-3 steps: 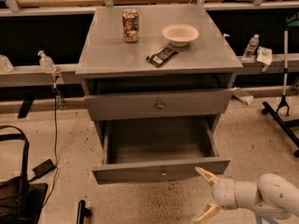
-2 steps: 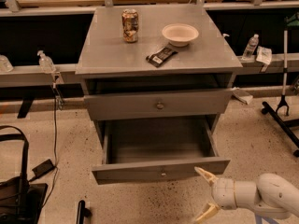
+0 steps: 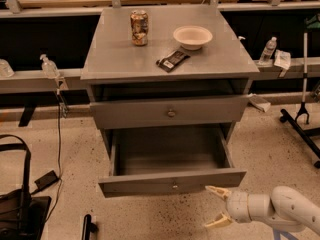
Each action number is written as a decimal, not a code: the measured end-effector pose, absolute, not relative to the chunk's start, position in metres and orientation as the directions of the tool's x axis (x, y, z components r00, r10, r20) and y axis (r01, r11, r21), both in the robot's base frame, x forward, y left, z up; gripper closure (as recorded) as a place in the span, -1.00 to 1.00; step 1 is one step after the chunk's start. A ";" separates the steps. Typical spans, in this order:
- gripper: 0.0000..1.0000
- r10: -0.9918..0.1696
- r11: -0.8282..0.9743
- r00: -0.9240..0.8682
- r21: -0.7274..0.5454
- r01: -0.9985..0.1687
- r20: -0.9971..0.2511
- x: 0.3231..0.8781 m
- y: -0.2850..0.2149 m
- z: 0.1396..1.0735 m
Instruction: Close middle drawer
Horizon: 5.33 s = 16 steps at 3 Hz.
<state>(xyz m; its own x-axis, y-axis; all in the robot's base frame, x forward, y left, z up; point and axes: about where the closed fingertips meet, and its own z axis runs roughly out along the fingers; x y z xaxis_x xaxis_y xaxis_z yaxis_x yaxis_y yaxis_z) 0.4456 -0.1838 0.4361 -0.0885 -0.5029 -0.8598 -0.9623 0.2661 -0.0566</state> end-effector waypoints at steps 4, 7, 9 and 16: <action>0.79 -0.537 0.346 0.061 -0.286 -0.893 -0.842 0.568 -0.198 0.404; 1.00 -0.565 0.415 0.056 -0.341 -0.844 -0.823 0.603 -0.198 0.415; 1.00 -0.554 0.439 0.089 -0.381 -0.814 -0.828 0.648 -0.192 0.408; 1.00 -0.564 0.403 0.165 -0.444 -0.800 -0.809 0.707 -0.146 0.404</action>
Offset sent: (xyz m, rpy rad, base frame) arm 0.0938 -0.0318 -0.0321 0.0168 -0.2481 -0.0910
